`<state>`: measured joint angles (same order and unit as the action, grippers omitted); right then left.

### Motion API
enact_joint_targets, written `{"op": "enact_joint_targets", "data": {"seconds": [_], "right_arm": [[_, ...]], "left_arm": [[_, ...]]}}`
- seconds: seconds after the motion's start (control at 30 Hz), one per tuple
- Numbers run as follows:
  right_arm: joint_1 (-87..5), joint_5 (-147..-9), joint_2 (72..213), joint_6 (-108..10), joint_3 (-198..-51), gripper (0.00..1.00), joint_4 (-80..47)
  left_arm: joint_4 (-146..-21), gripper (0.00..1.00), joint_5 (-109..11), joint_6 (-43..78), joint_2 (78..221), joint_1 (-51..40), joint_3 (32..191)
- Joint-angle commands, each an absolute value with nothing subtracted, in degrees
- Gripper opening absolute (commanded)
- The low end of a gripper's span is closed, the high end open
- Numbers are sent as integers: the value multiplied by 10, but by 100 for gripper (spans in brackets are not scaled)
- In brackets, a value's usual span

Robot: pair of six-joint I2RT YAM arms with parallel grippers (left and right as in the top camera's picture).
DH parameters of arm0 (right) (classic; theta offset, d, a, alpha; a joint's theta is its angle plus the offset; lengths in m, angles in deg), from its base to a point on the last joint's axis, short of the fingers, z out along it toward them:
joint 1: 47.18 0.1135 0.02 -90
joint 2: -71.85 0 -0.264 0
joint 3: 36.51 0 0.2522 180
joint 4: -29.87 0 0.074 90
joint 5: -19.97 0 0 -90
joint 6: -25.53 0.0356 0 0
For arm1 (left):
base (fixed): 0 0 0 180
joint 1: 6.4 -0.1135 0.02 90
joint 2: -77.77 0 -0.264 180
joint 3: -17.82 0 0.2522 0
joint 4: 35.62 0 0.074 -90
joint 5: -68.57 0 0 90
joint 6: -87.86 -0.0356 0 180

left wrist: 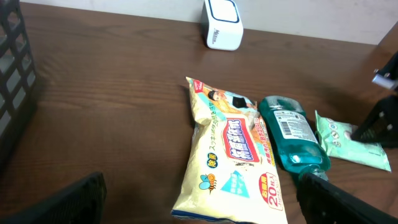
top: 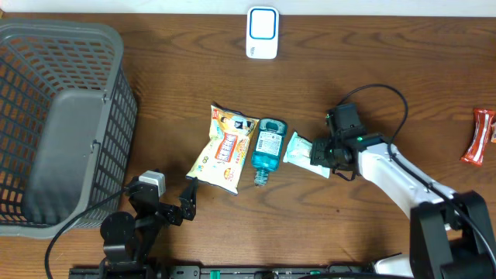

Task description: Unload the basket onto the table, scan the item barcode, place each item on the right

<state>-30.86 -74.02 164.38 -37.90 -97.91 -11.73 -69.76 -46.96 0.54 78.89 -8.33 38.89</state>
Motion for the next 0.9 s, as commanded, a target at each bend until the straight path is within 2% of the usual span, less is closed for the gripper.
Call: {"op": "enact_joint_targets", "data": {"seconds": [0.0, 0.03, 0.13, 0.2, 0.33, 0.43, 0.7, 0.87], "right_arm": [[-307, -732, 1677, -361, -969, 44, -119], [-307, -732, 1686, -357, -969, 38, -120], [-307, -734, 1701, -357, -969, 11, -120], [-307, -735, 1698, -346, -970, 1, -121], [-330, -824, 1677, -324, -1016, 1, -178], [-363, -905, 1664, -289, -1073, 1, -276], [-457, -1260, 1651, -235, -1158, 2, -478], [-476, -1287, 1651, -134, -1158, 2, -615]], "left_arm": [[-707, 98, -469, -4, 788, -85, 381], [-707, 98, -469, -4, 788, -85, 381], [-707, 98, -469, -4, 788, -85, 381], [-707, 98, -469, -4, 788, -85, 381], [-707, 98, -469, -4, 788, -85, 381], [-707, 98, -469, -4, 788, -85, 381], [-707, 98, -469, -4, 788, -85, 381], [-707, 98, -469, -4, 788, -85, 381]]}}
